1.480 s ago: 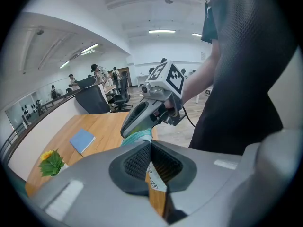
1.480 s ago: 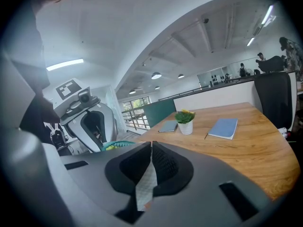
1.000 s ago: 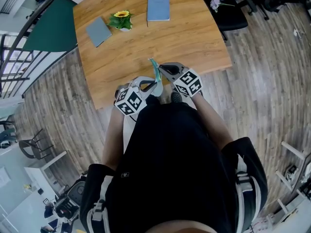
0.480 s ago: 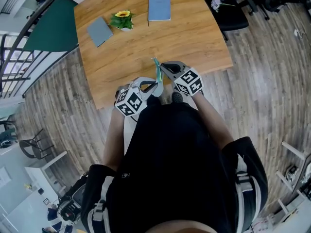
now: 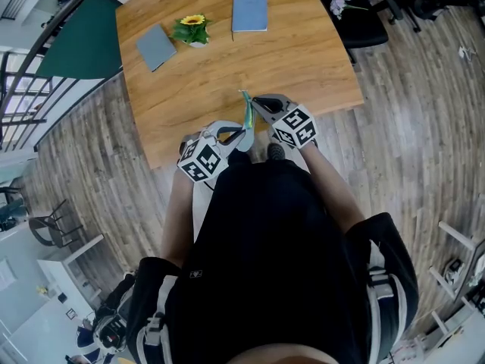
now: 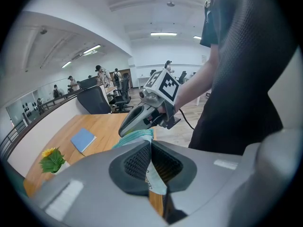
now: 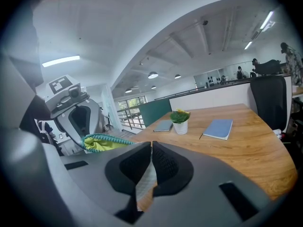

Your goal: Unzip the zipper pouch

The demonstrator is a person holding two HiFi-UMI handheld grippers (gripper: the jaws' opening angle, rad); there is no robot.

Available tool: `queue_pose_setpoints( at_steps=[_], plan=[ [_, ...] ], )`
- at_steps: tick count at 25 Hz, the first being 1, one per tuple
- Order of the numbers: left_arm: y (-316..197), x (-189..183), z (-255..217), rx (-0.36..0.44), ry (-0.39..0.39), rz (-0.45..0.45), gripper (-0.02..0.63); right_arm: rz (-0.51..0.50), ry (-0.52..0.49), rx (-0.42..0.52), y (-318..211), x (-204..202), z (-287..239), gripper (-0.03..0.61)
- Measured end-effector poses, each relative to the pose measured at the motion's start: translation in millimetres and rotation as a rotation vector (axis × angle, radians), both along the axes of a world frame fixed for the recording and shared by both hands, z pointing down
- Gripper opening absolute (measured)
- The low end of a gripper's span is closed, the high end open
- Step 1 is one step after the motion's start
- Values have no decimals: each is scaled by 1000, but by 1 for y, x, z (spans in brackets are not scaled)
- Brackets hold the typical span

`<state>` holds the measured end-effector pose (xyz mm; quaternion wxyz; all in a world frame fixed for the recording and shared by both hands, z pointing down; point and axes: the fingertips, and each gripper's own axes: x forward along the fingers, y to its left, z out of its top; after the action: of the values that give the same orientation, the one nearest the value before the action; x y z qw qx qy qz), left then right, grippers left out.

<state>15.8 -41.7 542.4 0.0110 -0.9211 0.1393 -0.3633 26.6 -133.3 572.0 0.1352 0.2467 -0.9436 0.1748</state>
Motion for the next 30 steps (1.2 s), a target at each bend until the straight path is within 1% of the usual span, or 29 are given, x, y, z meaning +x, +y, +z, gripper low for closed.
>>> queue_pose_setpoints(
  at_steps=[19, 30],
  plan=[
    [-3, -1, -14, 6, 20, 8, 5, 56, 24, 22, -16, 10, -4, 14],
    [1, 1, -16, 2, 20, 24, 5, 96, 36, 11, -24, 20, 2, 12]
  ],
)
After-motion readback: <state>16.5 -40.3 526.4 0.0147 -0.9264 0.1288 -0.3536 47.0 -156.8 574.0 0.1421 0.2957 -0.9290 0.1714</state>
